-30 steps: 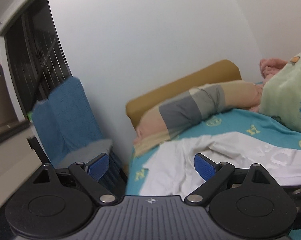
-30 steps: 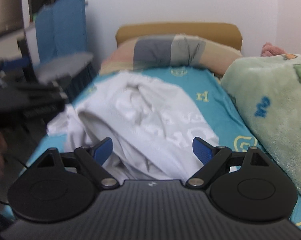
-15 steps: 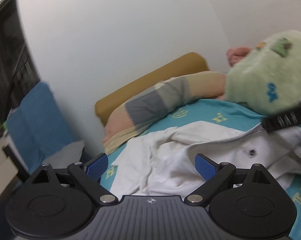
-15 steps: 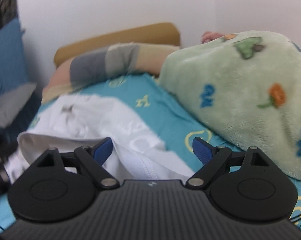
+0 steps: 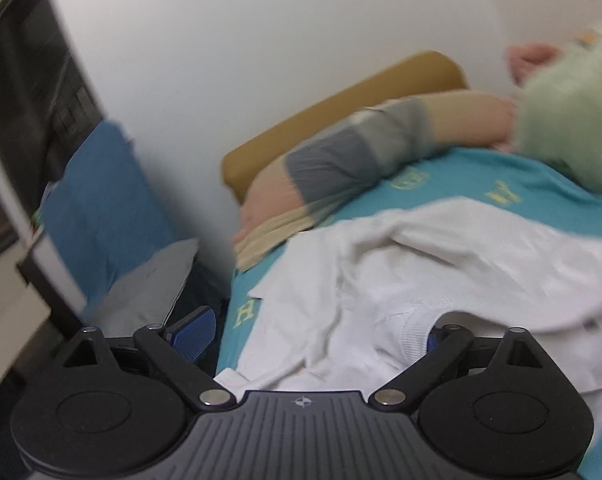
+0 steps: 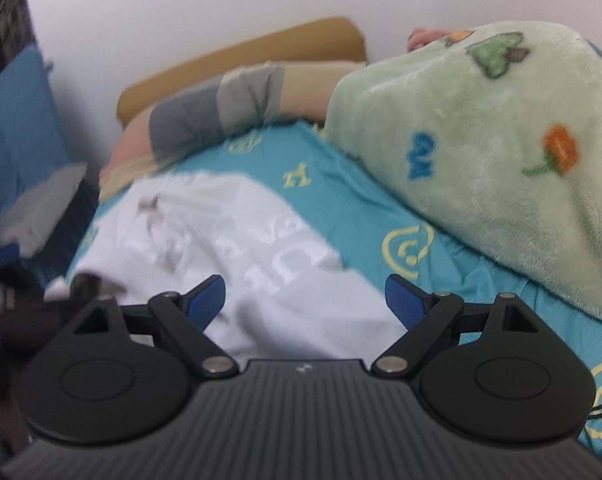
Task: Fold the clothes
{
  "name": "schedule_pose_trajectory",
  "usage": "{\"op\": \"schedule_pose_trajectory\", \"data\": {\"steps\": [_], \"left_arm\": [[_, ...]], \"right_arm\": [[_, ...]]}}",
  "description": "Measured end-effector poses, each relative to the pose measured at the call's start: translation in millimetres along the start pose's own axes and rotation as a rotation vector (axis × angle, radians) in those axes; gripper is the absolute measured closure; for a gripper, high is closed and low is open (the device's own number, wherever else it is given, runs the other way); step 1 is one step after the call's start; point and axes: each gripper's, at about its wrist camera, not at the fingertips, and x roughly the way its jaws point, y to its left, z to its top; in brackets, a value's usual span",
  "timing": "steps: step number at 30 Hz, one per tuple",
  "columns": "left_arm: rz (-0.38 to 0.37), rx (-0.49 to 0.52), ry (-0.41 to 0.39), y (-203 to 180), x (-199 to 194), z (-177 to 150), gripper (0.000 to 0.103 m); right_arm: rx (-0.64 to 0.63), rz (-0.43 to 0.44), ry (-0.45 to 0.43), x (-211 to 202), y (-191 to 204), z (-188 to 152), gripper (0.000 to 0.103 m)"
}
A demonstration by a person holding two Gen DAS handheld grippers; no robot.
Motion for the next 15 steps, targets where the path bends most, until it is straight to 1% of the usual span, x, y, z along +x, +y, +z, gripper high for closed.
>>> {"op": "schedule_pose_trajectory", "data": {"steps": [3,4,6,8,10,13,15], "left_arm": [[0.042,-0.085,-0.006,18.4,1.4,5.1,0.006],[0.040,-0.120,-0.008,25.6,-0.3,6.4,0.006],[0.035,-0.189,-0.012,39.9,-3.9,8.9,0.006],[0.033,-0.250,-0.019,52.4,-8.7,12.4,0.006],[0.028,-0.283,-0.041,61.1,-14.8,15.7,0.006],[0.019,-0.290,-0.093,66.1,-29.6,19.9,0.006],[0.011,-0.283,-0.135,67.2,-40.5,21.6,0.006]], "right_arm": [[-0.073,0.009,0.063,5.6,8.3,-9.2,0.015],[-0.093,0.004,0.076,8.0,10.8,-11.4,0.015],[-0.111,-0.026,0.076,13.6,14.4,-12.4,0.015],[-0.101,-0.049,0.047,15.5,14.6,-10.0,0.015],[-0.086,-0.040,-0.004,12.0,14.0,-6.2,0.015],[-0.106,0.037,-0.084,0.7,22.8,-1.7,0.015],[-0.145,0.075,-0.140,-6.7,33.5,0.3,0.015]]}}
